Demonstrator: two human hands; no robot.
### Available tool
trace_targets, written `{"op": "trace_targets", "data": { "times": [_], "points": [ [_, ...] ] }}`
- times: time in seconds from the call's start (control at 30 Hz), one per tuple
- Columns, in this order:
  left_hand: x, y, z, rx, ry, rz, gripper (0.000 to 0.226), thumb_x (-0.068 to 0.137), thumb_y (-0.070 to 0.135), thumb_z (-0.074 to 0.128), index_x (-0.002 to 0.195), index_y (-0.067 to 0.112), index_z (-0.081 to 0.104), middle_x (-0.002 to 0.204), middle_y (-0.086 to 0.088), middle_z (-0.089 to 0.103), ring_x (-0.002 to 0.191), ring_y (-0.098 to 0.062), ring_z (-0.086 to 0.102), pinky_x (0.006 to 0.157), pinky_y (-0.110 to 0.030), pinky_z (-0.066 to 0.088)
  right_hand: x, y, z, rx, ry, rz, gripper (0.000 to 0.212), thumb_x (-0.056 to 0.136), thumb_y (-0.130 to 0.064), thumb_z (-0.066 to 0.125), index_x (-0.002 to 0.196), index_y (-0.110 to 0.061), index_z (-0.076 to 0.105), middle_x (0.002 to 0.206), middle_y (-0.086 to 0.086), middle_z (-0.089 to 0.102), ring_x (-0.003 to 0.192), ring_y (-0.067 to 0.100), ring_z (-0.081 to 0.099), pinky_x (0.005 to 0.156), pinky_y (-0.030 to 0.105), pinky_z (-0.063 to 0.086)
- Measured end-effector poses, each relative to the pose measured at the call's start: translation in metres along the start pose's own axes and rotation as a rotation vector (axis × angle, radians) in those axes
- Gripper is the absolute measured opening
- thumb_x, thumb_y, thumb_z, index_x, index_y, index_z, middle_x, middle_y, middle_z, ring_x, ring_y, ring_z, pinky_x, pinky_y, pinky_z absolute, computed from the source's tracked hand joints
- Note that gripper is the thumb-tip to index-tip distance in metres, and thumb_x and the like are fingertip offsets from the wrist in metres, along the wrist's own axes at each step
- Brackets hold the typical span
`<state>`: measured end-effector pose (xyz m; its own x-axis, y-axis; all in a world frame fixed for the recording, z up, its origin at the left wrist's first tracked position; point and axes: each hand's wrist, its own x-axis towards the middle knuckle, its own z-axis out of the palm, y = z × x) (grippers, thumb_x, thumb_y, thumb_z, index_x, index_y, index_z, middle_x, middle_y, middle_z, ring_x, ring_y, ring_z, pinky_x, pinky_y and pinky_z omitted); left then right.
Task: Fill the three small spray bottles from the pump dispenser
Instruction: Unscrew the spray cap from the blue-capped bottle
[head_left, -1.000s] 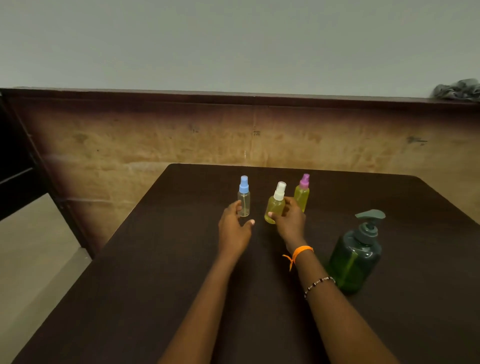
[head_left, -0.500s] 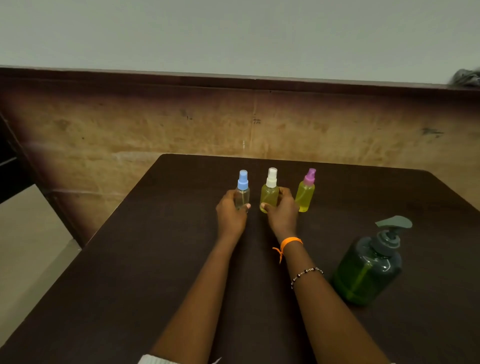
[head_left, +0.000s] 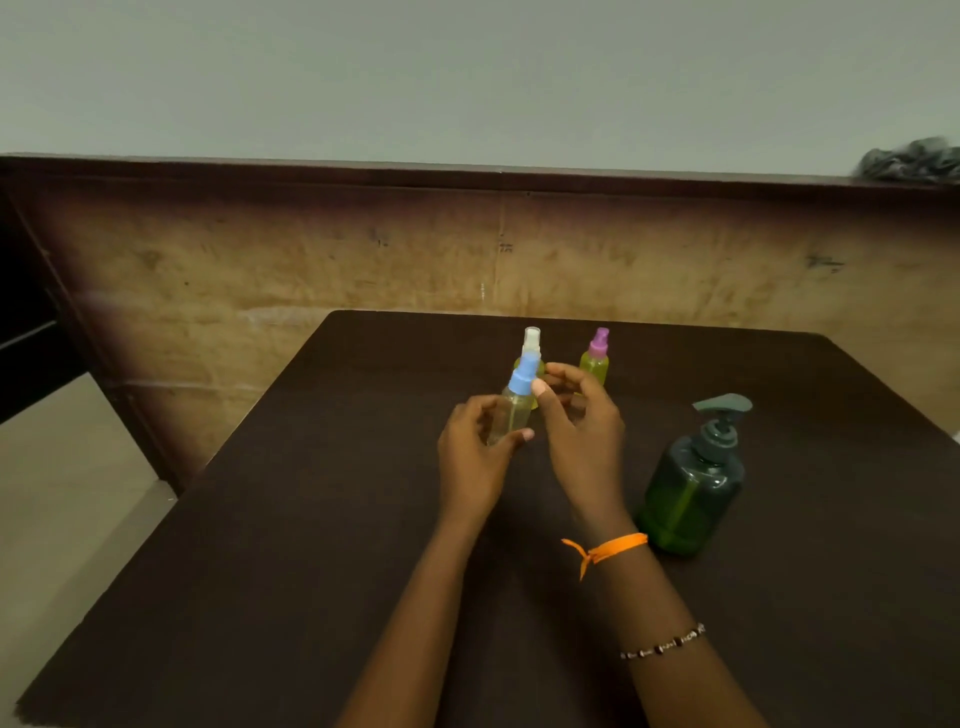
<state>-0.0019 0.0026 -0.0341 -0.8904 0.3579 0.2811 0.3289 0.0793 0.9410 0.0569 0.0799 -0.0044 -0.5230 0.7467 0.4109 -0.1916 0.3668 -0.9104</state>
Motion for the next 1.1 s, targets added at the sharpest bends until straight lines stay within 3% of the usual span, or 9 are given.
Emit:
{"op": "trace_targets", "data": {
  "times": [0.13, 0.33, 0.5, 0.6, 0.67, 0.73, 0.9, 0.97, 1.1],
  "points": [
    [-0.036, 0.026, 0.001, 0.003, 0.083, 0.124, 0.035, 0.062, 0.011, 0.082, 0.086, 0.022, 0.059, 0.089, 0.008, 0.058, 0.081, -0.001, 0.058, 0.067, -0.007, 0.043, -0.016, -0.033, -0.019, 0.020, 0.027, -0.009, 0.024, 0.074, -0.016, 0.078, 0.082, -0.030, 0.062, 0.079, -0.008, 0.067, 0.065, -0.002, 0.060, 0.061, 0.016, 0.049],
    [-0.076, 0.057, 0.004, 0.091, 0.187, 0.256, 0.035, 0.061, 0.018, 0.084, 0.076, 0.022, 0.053, 0.080, 0.009, 0.055, 0.070, -0.004, 0.056, 0.060, -0.010, 0.042, -0.034, -0.058, -0.042, 0.057, 0.054, 0.076, 0.018, 0.073, -0.021, 0.078, 0.089, -0.017, 0.070, 0.079, -0.001, 0.071, 0.076, 0.013, 0.067, 0.069, 0.031, 0.055],
    [-0.093, 0.066, 0.000, 0.038, 0.085, 0.243, 0.023, 0.063, 0.019, 0.083, 0.076, 0.014, 0.064, 0.075, 0.006, 0.065, 0.063, -0.005, 0.061, 0.057, -0.014, 0.047, -0.043, -0.071, -0.061, 0.072, -0.036, 0.062, 0.010, 0.081, -0.011, 0.070, 0.088, -0.017, 0.069, 0.078, -0.003, 0.069, 0.073, 0.007, 0.064, 0.071, 0.028, 0.052],
    [-0.100, 0.074, -0.007, -0.112, -0.092, 0.154, 0.017, 0.069, 0.016, 0.078, 0.084, 0.019, 0.072, 0.075, 0.003, 0.070, 0.063, -0.001, 0.062, 0.060, -0.019, 0.051, -0.043, -0.079, -0.080, 0.219, -0.227, 0.130, 0.012, 0.088, -0.006, 0.060, 0.089, -0.015, 0.068, 0.079, -0.004, 0.071, 0.075, 0.003, 0.065, 0.070, 0.018, 0.051],
    [-0.104, 0.078, -0.011, -0.246, -0.236, 0.073, 0.017, 0.077, 0.015, 0.072, 0.092, 0.024, 0.072, 0.080, 0.002, 0.072, 0.073, -0.006, 0.064, 0.069, -0.030, 0.054, -0.042, -0.083, -0.096, 0.398, -0.410, 0.204, 0.018, 0.092, -0.006, 0.050, 0.102, -0.007, 0.065, 0.087, -0.002, 0.073, 0.086, 0.006, 0.067, 0.075, 0.019, 0.052],
    [-0.108, 0.081, -0.012, -0.332, -0.298, 0.040, 0.021, 0.082, 0.010, 0.067, 0.097, 0.025, 0.069, 0.088, 0.001, 0.072, 0.082, -0.009, 0.066, 0.075, -0.032, 0.055, -0.040, -0.086, -0.107, 0.483, -0.492, 0.238, 0.028, 0.094, -0.007, 0.044, 0.120, -0.006, 0.055, 0.102, 0.004, 0.070, 0.098, 0.012, 0.066, 0.081, 0.023, 0.053],
    [-0.113, 0.086, -0.011, -0.311, -0.274, 0.103, 0.029, 0.079, 0.009, 0.071, 0.098, 0.031, 0.064, 0.087, 0.010, 0.070, 0.081, -0.002, 0.063, 0.073, -0.020, 0.053, -0.043, -0.084, -0.105, 0.259, -0.359, 0.212, 0.056, 0.072, -0.028, 0.068, 0.123, -0.012, 0.050, 0.112, 0.009, 0.058, 0.105, 0.020, 0.059, 0.095, 0.036, 0.048],
    [-0.113, 0.087, -0.009, -0.329, -0.263, 0.091, 0.030, 0.079, 0.010, 0.071, 0.099, 0.029, 0.062, 0.090, 0.010, 0.069, 0.081, 0.000, 0.063, 0.071, -0.017, 0.052, -0.043, -0.085, -0.103, 0.288, -0.310, 0.226, 0.053, 0.069, -0.025, 0.071, 0.117, -0.012, 0.051, 0.104, 0.007, 0.060, 0.097, 0.015, 0.061, 0.095, 0.037, 0.048],
    [-0.113, 0.082, -0.005, -0.418, -0.242, -0.022, 0.024, 0.081, 0.012, 0.069, 0.101, 0.022, 0.059, 0.099, -0.003, 0.068, 0.092, -0.018, 0.066, 0.077, -0.039, 0.057, -0.041, -0.081, -0.108, 0.499, -0.395, 0.275, 0.040, 0.087, -0.009, 0.055, 0.126, -0.010, 0.046, 0.100, 0.008, 0.069, 0.097, 0.017, 0.065, 0.093, 0.036, 0.049]
  ]
}}
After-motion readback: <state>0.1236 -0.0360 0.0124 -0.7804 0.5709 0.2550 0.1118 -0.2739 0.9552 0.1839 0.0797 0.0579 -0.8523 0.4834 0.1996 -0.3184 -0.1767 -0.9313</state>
